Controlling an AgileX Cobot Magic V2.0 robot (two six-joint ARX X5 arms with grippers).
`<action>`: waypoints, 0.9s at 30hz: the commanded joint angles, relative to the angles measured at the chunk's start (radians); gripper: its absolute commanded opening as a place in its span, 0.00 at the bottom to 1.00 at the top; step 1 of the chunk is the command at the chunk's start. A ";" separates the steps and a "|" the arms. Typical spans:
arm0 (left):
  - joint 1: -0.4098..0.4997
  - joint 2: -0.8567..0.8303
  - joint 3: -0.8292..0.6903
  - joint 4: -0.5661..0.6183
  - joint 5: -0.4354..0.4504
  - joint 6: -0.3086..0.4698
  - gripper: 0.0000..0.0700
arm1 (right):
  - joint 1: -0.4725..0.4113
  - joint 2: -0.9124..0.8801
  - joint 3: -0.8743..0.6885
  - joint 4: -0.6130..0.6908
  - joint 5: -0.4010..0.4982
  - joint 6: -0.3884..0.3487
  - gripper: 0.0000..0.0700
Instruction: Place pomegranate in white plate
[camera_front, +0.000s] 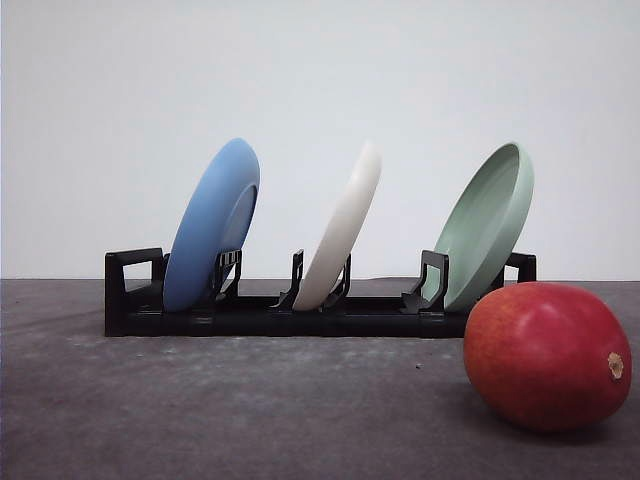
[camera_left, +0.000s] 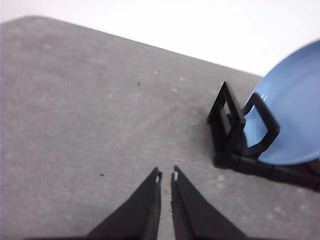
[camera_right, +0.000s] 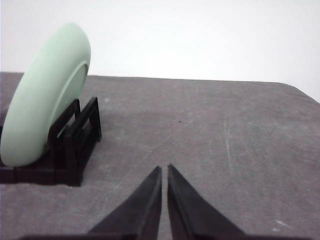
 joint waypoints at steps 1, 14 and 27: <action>-0.002 -0.001 -0.009 0.025 -0.003 -0.090 0.02 | 0.001 0.001 -0.003 0.020 0.002 0.088 0.01; -0.002 0.038 0.246 -0.044 -0.003 -0.082 0.02 | 0.000 0.002 0.227 -0.076 -0.034 0.289 0.01; -0.002 0.332 0.729 -0.546 0.039 0.031 0.02 | -0.001 0.222 0.630 -0.565 -0.143 0.245 0.01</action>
